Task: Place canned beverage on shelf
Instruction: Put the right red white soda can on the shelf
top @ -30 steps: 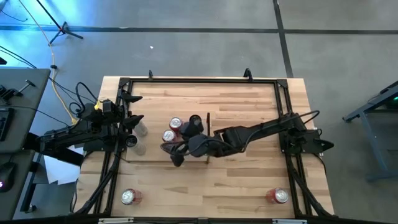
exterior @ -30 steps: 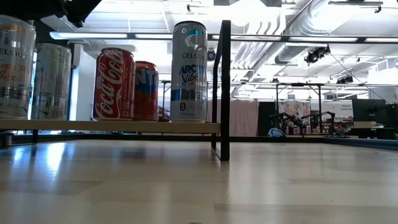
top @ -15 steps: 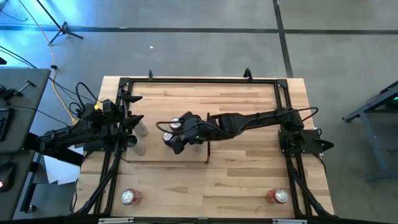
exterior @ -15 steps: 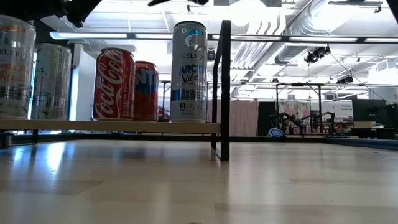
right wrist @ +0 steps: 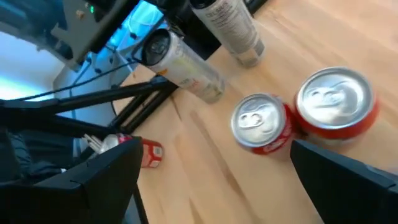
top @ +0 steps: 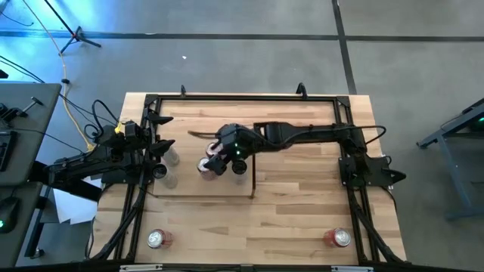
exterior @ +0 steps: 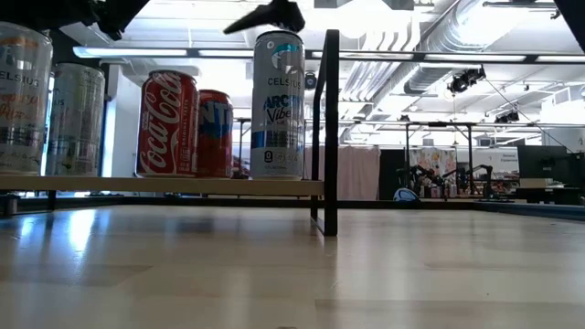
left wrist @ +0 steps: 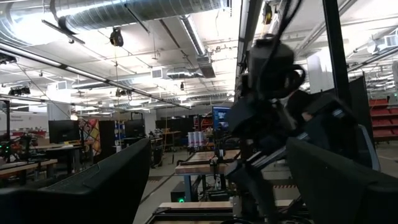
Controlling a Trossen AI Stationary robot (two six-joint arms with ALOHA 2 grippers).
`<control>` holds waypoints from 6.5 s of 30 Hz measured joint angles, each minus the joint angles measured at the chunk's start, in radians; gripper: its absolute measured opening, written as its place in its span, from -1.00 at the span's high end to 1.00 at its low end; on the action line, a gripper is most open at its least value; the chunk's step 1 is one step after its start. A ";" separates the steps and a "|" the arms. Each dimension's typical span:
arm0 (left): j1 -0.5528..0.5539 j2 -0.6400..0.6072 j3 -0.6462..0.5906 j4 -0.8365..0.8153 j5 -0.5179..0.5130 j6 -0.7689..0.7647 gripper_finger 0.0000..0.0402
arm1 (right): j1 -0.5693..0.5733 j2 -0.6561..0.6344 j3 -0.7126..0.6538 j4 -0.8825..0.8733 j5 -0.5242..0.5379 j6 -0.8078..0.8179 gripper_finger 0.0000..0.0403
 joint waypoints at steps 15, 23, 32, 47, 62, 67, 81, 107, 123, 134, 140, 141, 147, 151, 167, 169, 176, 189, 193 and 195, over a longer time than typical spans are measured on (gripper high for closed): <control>0.000 0.000 0.000 0.000 0.000 0.000 -0.72 | -0.093 0.000 0.000 -0.013 -0.229 -0.413 -0.95; 0.000 0.000 0.000 0.000 0.000 0.000 -0.72 | -0.049 0.012 -0.001 0.111 -0.245 -0.413 -0.95; 0.000 0.000 0.000 -0.003 0.000 0.000 -0.72 | 0.039 0.081 -0.002 0.436 -0.253 -0.633 -0.95; 0.000 0.000 0.000 -0.023 0.000 0.000 -0.72 | 0.052 0.232 -0.001 0.765 -0.295 -0.542 -0.95; 0.000 0.000 0.000 -0.023 0.000 0.000 -0.72 | 0.039 0.220 0.001 0.808 -0.136 -0.595 -0.95; 0.000 0.000 0.000 -0.024 0.000 0.000 -0.72 | 0.036 0.220 -0.001 0.725 0.022 -0.517 -0.95; 0.000 0.000 0.000 -0.023 0.000 0.000 -0.72 | 0.025 0.219 0.000 0.706 0.010 -0.400 -0.95; 0.000 0.000 0.000 -0.023 0.000 0.000 -0.72 | -0.049 0.219 0.000 0.693 -0.143 -0.386 -0.95; 0.000 0.000 0.000 -0.023 0.000 0.000 -0.72 | -0.062 0.214 0.000 0.682 -0.231 -0.486 -0.95; 0.000 0.000 0.000 -0.023 0.000 0.000 -0.72 | -0.055 0.211 0.000 0.528 -0.252 -0.490 -0.95; 0.000 0.000 0.000 -0.024 0.000 0.000 -0.72 | -0.056 0.211 0.000 0.497 -0.196 -0.462 -0.95; 0.000 0.000 0.000 -0.024 0.000 0.000 -0.72 | -0.056 0.207 0.000 0.477 -0.187 -0.449 -0.95; 0.000 0.000 0.000 -0.027 0.000 0.000 -0.72 | -0.056 0.162 0.009 0.283 -0.089 -0.361 -0.95; 0.000 0.000 0.000 -0.030 0.001 0.000 -0.72 | -0.056 0.161 0.083 0.138 -0.079 -0.424 -0.95; 0.000 0.000 0.000 -0.045 0.000 0.000 -0.72 | 0.012 0.165 0.183 -0.097 -0.066 -0.633 -0.96; 0.000 0.000 0.000 -0.045 0.000 0.000 -0.72 | 0.020 0.177 0.182 -0.103 -0.044 -0.656 -0.96; 0.000 0.000 0.000 -0.048 -0.002 0.000 -0.72 | 0.028 0.209 0.181 -0.085 -0.008 -0.790 -0.96; 0.000 0.000 0.000 -0.053 0.000 0.000 -0.72 | 0.027 0.220 0.181 -0.062 0.016 -1.046 -0.96; 0.000 0.000 0.000 -0.053 0.000 0.000 -0.72 | 0.019 0.220 0.181 -0.067 0.016 -1.057 -0.96; 0.000 0.000 0.000 -0.053 0.000 0.000 -0.72 | 0.016 0.220 0.181 -0.078 0.013 -1.070 -0.96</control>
